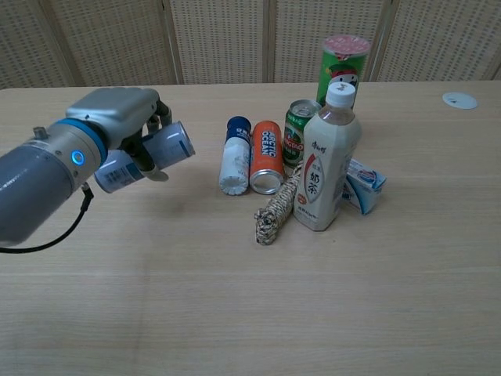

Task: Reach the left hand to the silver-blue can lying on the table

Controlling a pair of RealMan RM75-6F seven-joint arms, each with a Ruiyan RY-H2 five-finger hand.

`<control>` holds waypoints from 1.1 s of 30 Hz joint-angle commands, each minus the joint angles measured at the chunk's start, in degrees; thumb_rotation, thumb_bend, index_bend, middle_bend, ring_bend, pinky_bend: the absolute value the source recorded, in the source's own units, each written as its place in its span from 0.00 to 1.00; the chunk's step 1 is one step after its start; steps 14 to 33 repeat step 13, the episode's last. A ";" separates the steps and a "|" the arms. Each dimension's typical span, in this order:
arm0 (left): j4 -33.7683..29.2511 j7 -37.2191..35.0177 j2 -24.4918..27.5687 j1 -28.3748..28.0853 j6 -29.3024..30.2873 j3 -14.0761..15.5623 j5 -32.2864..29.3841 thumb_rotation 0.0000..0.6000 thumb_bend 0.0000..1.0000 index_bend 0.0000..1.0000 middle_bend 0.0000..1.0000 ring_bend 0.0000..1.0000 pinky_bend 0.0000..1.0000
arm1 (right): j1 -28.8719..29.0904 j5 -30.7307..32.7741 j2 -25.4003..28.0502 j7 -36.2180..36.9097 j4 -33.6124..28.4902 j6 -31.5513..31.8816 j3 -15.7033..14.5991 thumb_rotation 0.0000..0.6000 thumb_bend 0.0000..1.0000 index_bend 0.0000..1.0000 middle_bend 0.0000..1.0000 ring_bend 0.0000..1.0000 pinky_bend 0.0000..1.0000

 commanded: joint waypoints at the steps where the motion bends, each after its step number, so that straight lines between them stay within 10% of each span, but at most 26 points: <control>1: -9.74 3.29 6.25 -0.39 3.33 -3.62 0.94 1.00 0.00 0.54 0.66 0.61 0.61 | 0.02 -0.01 0.01 -0.02 -0.05 -0.03 -0.02 0.85 0.00 0.00 0.00 0.00 0.00; 12: -26.20 9.82 17.09 -2.95 9.01 -12.00 -1.79 1.00 0.00 0.53 0.66 0.61 0.61 | -0.20 -0.61 0.17 -0.27 -0.80 0.57 -0.20 0.85 0.00 0.00 0.00 0.00 0.00; 33: -26.79 10.03 17.67 -3.07 9.25 -12.24 -2.14 1.00 0.00 0.53 0.66 0.61 0.61 | -0.22 -0.64 0.19 -0.28 -0.82 0.61 -0.22 0.85 0.00 0.00 0.00 0.00 0.00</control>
